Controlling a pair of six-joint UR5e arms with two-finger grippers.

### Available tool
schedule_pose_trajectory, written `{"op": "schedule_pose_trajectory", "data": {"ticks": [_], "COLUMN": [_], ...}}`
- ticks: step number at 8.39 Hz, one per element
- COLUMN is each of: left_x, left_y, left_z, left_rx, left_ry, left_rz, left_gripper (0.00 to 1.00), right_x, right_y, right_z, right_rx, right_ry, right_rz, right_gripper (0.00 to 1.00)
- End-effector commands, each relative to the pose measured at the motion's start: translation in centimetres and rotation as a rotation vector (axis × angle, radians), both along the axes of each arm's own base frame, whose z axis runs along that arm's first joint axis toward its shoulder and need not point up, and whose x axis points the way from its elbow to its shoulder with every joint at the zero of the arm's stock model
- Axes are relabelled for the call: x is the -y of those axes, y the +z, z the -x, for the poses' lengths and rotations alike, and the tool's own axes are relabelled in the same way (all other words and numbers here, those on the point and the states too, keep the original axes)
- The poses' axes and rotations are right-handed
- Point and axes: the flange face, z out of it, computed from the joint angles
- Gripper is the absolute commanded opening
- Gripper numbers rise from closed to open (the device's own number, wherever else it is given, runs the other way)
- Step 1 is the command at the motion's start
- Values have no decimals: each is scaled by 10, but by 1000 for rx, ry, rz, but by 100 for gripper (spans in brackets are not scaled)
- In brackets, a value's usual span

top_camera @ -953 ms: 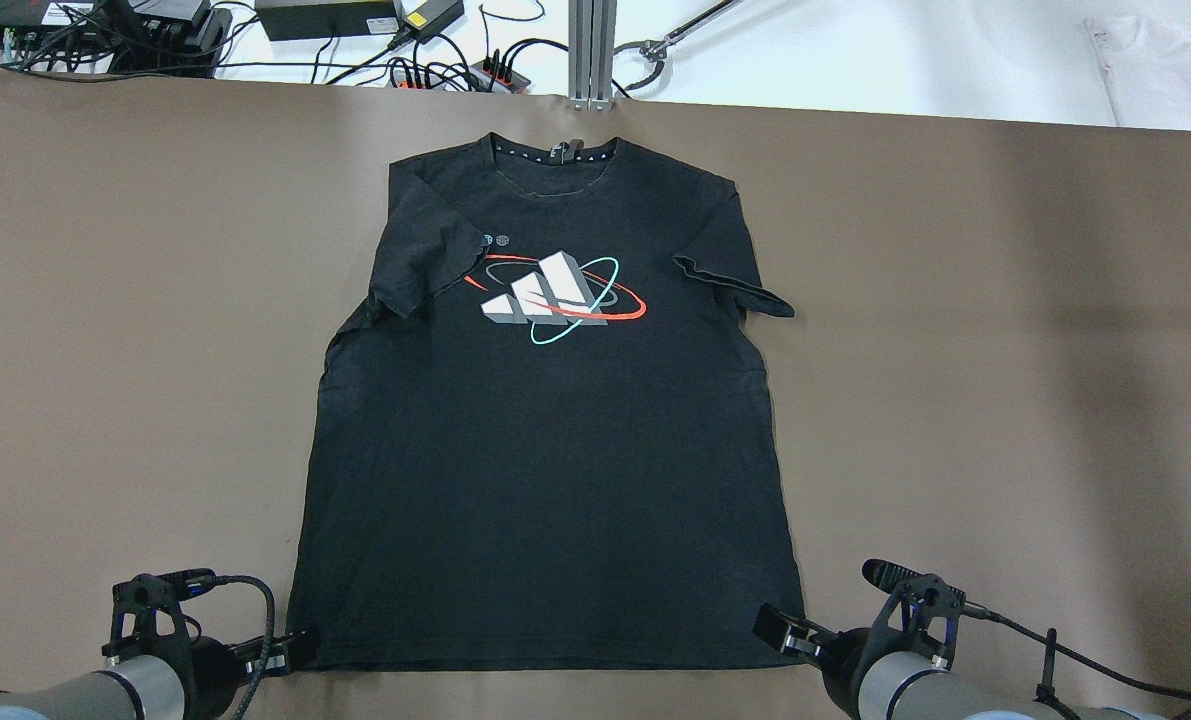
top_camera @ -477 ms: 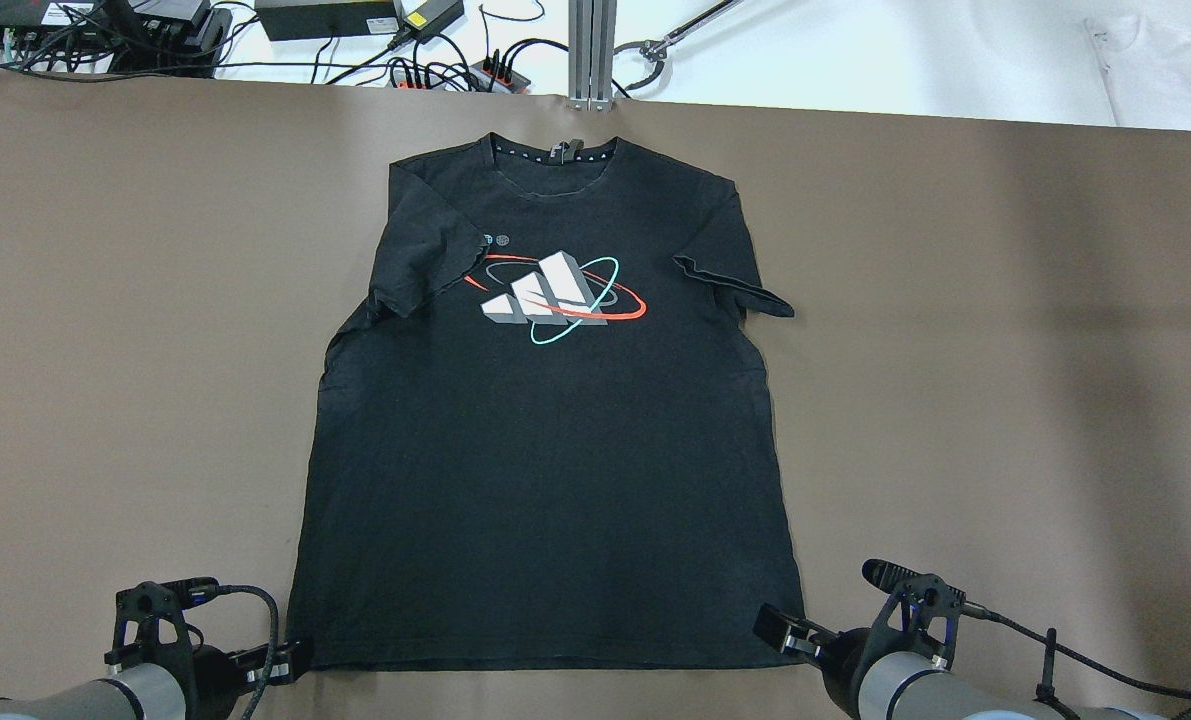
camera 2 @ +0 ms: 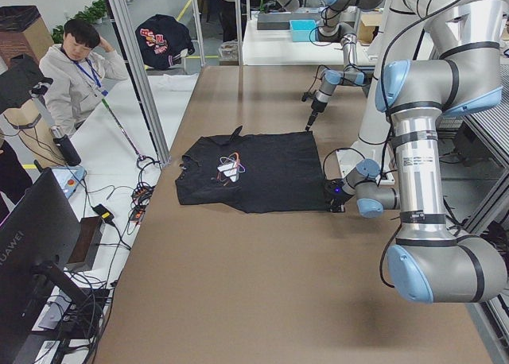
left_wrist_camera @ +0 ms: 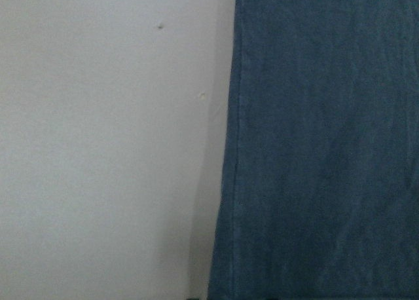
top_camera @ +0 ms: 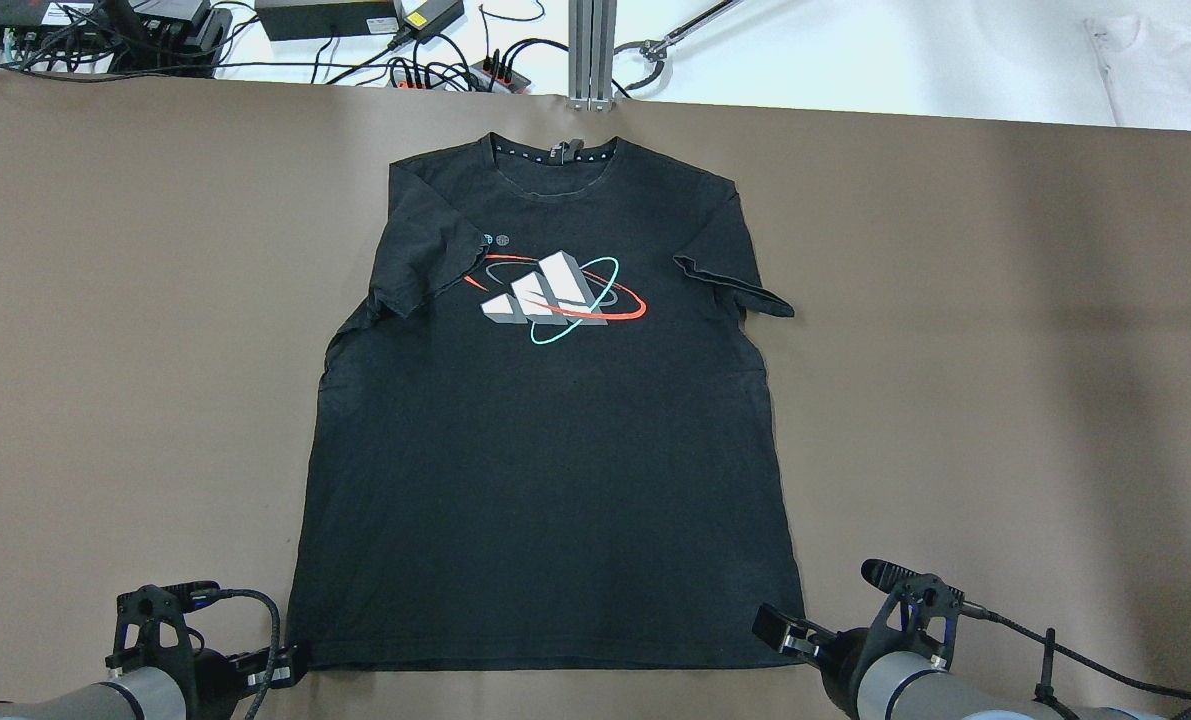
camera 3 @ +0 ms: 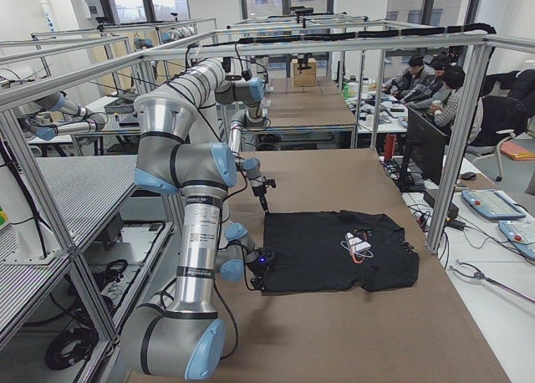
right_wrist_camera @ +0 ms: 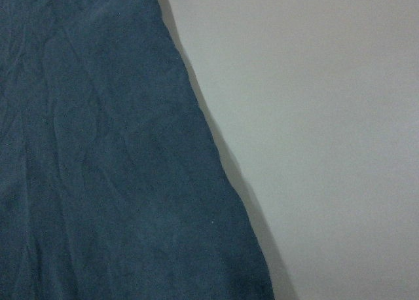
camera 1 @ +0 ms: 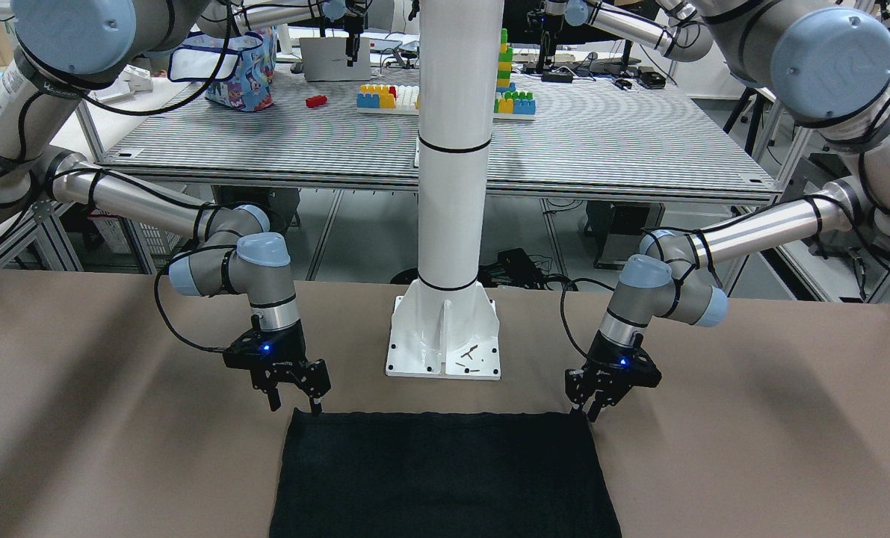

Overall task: Fold clothes
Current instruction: 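Grasp both hem corners with the left and right grippers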

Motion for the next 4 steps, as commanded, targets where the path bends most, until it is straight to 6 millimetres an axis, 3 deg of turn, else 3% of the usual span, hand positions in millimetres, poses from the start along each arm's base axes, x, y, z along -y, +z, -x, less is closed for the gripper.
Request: {"op": "schedule_pose_trajectory", "data": {"ticks": [1,4], "left_x": [0,0], "left_y": [1,1], "left_z": [0,0], "left_rx": [4,4], "left_ry": [3,4], "left_rz": [-7,-8], "left_gripper": [0,0], "right_x": [0,-4], "right_y": [-2,3], "right_z": [1,6], "right_rx": [4,-17], "right_ry": [-1,-3], "right_rz": [0,-4], "right_gripper": [94,94]}}
